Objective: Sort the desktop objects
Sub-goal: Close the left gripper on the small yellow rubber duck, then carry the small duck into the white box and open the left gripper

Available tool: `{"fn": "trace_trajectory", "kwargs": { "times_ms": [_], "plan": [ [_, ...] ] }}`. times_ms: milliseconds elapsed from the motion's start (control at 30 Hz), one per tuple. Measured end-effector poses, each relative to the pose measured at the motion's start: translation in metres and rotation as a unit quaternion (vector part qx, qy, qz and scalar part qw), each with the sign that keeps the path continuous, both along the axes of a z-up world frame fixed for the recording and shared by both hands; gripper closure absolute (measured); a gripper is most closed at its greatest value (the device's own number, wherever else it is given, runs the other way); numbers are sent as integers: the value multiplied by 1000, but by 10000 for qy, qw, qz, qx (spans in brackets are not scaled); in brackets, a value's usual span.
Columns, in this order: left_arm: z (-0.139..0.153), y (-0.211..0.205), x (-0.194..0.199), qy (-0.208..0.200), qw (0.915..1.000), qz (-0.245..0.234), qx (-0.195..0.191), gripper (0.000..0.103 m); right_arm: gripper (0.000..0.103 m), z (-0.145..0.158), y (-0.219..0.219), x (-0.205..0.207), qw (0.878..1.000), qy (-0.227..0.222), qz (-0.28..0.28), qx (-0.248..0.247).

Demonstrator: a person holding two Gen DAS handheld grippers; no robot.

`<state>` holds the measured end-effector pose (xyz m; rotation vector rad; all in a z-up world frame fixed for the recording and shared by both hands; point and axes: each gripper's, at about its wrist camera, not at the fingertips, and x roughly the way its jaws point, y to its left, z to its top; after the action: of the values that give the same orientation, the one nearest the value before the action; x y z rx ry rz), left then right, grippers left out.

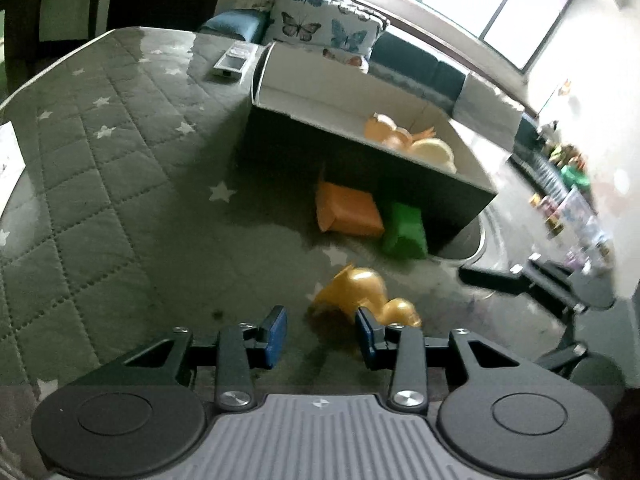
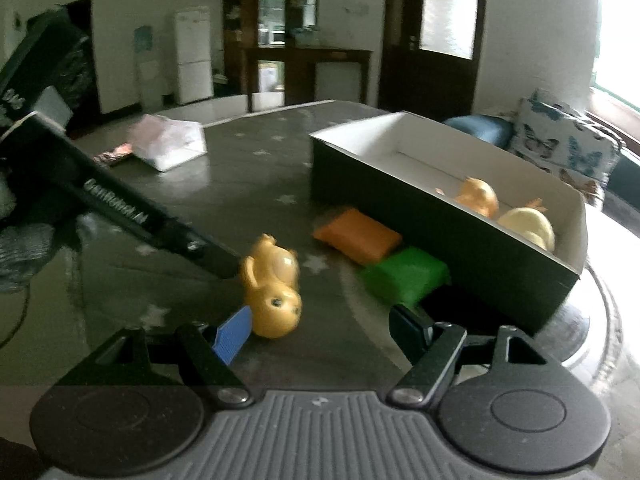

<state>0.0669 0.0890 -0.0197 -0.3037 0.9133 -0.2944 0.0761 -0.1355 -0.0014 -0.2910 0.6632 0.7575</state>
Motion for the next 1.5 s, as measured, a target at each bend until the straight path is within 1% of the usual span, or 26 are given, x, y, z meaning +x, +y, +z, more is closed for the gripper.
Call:
{"fn": "trace_trajectory", "kwargs": {
  "times_ms": [33, 100, 133, 200, 233, 333, 533, 567, 633, 667, 733, 767, 833, 933, 1033, 1167, 1367, 1433, 1500],
  "plan": [
    [2, 1, 0, -12, 10000, -11, -89, 63, 26, 1, 2, -1, 10000, 11, 61, 32],
    [5, 0, 2, -24, 9997, -49, -226, 63, 32, 1, 9, -2, 9999, 25, 144, 78],
    [5, -1, 3, -14, 9997, -35, -238, 63, 35, 1, 12, -2, 9999, 30, 147, 84],
    [5, -3, 6, 7, 9997, -7, -263, 63, 36, -1, 17, -1, 9999, 69, 137, 78],
    [5, -4, 8, 17, 9996, 7, -275, 63, 40, -2, 20, 0, 9999, 85, 129, 70],
    [5, -6, 13, 48, 9995, 49, -312, 63, 45, -7, 24, 4, 9998, 157, 85, 44],
    [4, -12, 22, 109, 9991, 134, -387, 63, 52, -12, 33, 9, 9996, 240, 120, 66],
    [4, -12, 24, 119, 9990, 148, -399, 63, 55, -13, 35, 10, 9996, 240, 133, 65],
    [4, -14, 26, 132, 9990, 141, -393, 63, 59, -14, 39, 11, 9995, 269, 150, 62],
    [3, -15, 27, 146, 9991, 129, -374, 63, 64, -15, 41, 12, 9994, 291, 159, 63],
    [1, -16, 28, 176, 9992, 108, -341, 63, 67, -18, 44, 13, 9993, 328, 166, 62],
    [0, -17, 28, 196, 9992, 106, -336, 67, 69, -19, 45, 12, 9993, 331, 160, 61],
    [-1, -17, 28, 231, 9991, 99, -333, 72, 69, -19, 45, 11, 9994, 320, 125, 74],
    [2, -16, 27, 204, 9990, 64, -389, 72, 69, -18, 42, 9, 9995, 294, 89, 117],
    [15, -21, 25, 5, 9993, -39, -370, 72, 69, -10, 37, 6, 9997, 167, 36, 172],
    [38, -32, 31, -340, 9985, -197, -393, 74, 69, 10, 25, 5, 9993, -188, -146, 285],
    [73, -59, 64, -907, 9938, -467, -445, 78, 69, 40, 4, 28, 9939, -698, -713, 462],
    [80, -68, 78, -1034, 9919, -566, -473, 79, 69, 45, -1, 39, 9914, -803, -909, 492],
    [84, -78, 93, -1078, 9908, -643, -498, 79, 69, 48, -7, 51, 9885, -885, -1114, 505]
  ]
}}
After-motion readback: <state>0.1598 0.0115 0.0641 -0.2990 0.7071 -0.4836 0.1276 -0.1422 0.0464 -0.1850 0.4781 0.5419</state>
